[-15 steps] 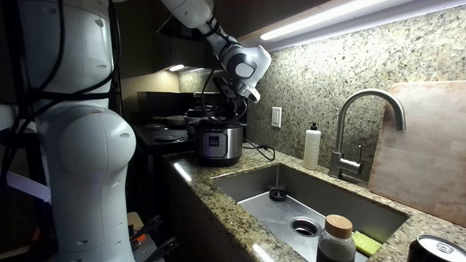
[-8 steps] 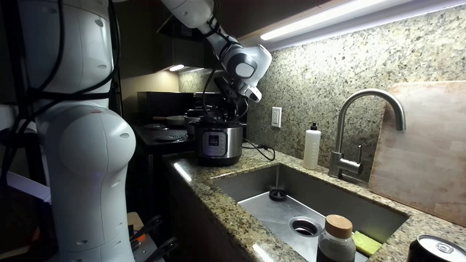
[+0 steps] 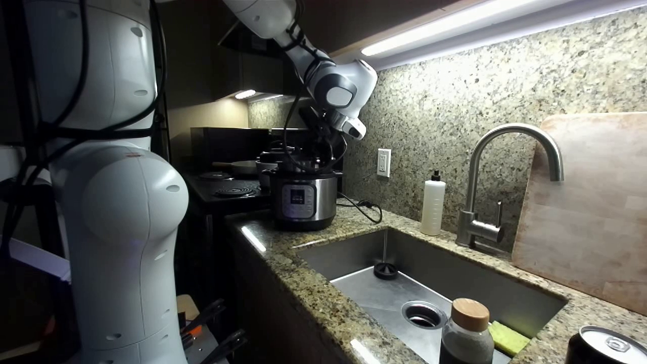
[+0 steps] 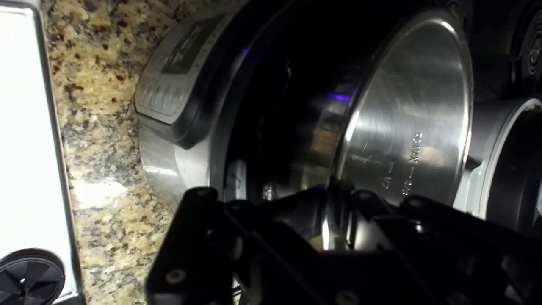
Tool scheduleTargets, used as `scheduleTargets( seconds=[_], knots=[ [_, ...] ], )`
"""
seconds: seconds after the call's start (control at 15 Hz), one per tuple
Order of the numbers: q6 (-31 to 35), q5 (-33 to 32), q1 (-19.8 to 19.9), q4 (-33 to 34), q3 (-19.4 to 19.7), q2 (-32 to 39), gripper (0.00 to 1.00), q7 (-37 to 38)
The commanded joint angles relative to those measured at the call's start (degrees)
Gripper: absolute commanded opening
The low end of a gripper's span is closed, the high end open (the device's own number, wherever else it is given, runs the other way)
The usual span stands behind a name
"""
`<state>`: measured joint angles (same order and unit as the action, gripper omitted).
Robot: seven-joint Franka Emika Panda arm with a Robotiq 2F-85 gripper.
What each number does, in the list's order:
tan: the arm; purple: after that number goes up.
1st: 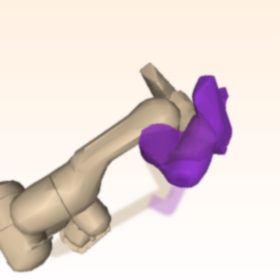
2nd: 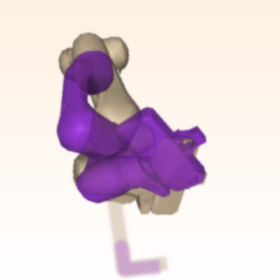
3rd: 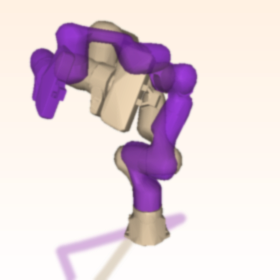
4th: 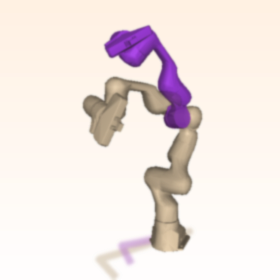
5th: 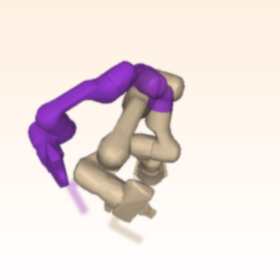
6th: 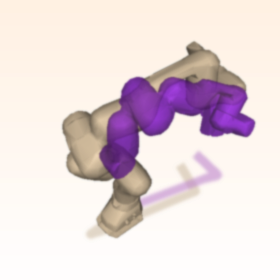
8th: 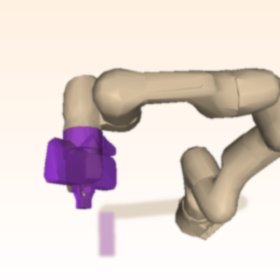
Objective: Remove the metal bowl from the cooker and put it in the sink
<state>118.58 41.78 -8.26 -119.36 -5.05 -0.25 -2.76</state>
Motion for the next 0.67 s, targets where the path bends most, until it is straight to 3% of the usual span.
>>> scheduleTargets(
  seconds=[0.0, 0.6],
  knots=[
    [2.02, -0.09, -0.23, -1.09, -1.46, -2.6, 0.06, 1.4],
    [2.79, -4.21, -0.8, -1.05, -2.67, -5.55, 0.06, 2.3]
  ],
)
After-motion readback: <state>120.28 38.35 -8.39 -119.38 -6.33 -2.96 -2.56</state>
